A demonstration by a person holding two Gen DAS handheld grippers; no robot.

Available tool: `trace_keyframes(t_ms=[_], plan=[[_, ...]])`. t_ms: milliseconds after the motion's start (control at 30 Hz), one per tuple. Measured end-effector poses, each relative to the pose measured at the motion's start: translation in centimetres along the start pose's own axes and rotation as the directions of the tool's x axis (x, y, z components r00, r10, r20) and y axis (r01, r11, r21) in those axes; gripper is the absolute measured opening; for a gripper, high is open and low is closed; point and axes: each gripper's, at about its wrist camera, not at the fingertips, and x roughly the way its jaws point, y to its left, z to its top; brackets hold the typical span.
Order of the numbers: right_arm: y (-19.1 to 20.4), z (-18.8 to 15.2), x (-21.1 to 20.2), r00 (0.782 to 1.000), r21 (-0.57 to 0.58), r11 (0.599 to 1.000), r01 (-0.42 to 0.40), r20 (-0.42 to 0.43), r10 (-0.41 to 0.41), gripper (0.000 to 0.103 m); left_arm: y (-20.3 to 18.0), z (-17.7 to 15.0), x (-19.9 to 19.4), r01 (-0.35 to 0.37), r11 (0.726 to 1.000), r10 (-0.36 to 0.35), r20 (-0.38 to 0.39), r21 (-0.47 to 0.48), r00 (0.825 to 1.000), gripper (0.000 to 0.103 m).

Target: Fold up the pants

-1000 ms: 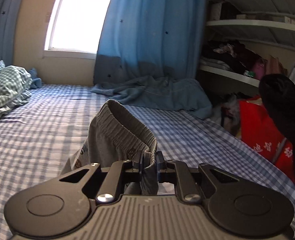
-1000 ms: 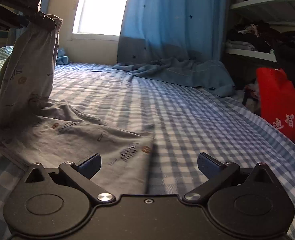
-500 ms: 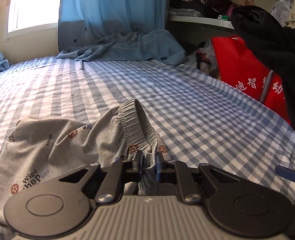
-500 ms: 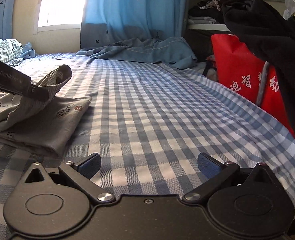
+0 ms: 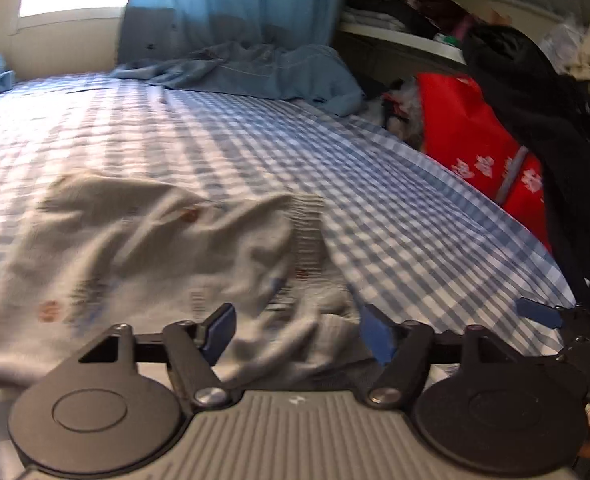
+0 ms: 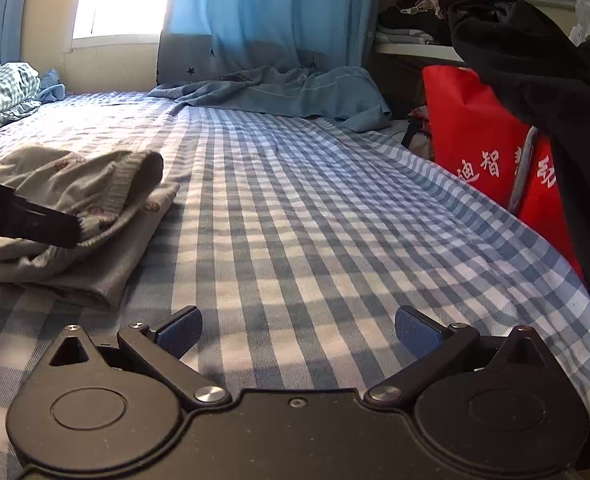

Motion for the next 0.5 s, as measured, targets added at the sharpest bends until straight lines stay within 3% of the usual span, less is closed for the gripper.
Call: trace_keyframes(t_ms=[67, 200, 333, 400, 500], plan=[[0.8, 1.2, -0.1, 0.999, -0.002, 1.000, -0.015, 0.030, 0.015, 0.102, 2.1, 0.2, -1.5, -0.072, 0.997, 0.073, 0.029, -0.036, 0.997, 0.096], [3.4, 4.2, 0.7, 0.993, 0.012, 0.996, -0.092, 0.070, 0.091, 0.102, 7.8, 0.6, -3.7, -0.217, 0.963, 0.229, 0.061, -0.161, 0.972, 0.100], [7.1, 7.2, 3.0, 0.983, 0.082, 0.980, -0.182, 0.044, 0.178, 0.102, 13.4, 0.6, -3.7, -0.344, 0.890, 0.368, 0.026, -0.301, 0.929, 0.101], [8.9, 7.7, 4.0, 0.978, 0.101, 0.973, -0.206, 0.024, 0.205, 0.102, 15.3, 0.2, -3.3, -0.379, 0.860, 0.395, -0.026, -0.342, 0.918, 0.101], [10.7, 7.0, 4.8, 0.992, 0.031, 0.992, -0.122, -0.034, 0.123, 0.102, 16.9, -1.2, -3.3, -0.356, 0.854, 0.356, -0.070, -0.379, 0.932, 0.101]])
